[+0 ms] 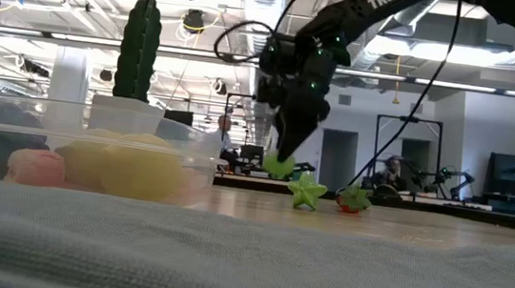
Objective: Pick and placing Produce into tupperware
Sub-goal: Put the cabbage into the transparent bin
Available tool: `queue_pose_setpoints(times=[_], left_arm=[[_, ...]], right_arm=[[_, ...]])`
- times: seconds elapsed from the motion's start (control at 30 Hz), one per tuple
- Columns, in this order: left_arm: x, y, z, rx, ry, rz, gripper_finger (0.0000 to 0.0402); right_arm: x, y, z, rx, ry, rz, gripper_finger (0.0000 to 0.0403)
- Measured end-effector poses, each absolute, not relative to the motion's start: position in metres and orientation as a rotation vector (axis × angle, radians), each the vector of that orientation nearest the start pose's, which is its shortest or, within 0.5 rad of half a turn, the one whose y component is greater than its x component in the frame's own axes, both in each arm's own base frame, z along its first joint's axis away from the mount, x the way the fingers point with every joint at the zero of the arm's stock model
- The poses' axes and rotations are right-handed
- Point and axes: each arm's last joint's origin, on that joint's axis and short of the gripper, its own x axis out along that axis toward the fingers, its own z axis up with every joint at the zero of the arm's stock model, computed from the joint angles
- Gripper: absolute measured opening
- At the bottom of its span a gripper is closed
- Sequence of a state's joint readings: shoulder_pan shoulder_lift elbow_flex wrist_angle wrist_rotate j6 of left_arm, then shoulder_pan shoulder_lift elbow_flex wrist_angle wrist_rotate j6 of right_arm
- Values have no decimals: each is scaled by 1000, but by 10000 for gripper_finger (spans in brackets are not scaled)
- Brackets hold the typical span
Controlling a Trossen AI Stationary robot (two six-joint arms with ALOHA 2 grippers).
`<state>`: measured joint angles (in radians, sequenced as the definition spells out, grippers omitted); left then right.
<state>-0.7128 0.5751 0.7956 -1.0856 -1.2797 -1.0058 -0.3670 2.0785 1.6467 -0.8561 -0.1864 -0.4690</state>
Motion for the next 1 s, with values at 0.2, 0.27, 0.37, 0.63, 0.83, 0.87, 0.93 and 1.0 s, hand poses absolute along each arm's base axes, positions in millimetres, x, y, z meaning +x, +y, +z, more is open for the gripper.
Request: queue_pose_setpoints(times=[0.2, 0.27, 0.37, 0.63, 0.83, 0.87, 0.93, 1.0], left_arm=[[74, -27, 301, -230, 159, 679, 174], [74, -27, 301, -230, 160, 678, 174], [74, -27, 301, -229, 161, 678, 174], [74, -27, 301, -212, 166, 676, 174], [74, -27, 301, -168, 179, 675, 174], [74, -27, 301, -157, 183, 674, 174], [74, -27, 301, -138, 190, 673, 174], [74, -27, 301, -118, 197, 672, 174]], right_arm=[[406, -137, 220, 5, 1148, 259, 265], [408, -133, 228, 28, 1124, 305, 265], [413, -125, 237, 41, 1090, 356, 265], [421, -96, 246, 36, 1069, 444, 265], [429, -69, 248, 53, 1047, 493, 265], [430, -65, 249, 56, 1041, 494, 265], [435, -55, 250, 56, 1017, 496, 265], [440, -45, 251, 60, 990, 498, 265]])
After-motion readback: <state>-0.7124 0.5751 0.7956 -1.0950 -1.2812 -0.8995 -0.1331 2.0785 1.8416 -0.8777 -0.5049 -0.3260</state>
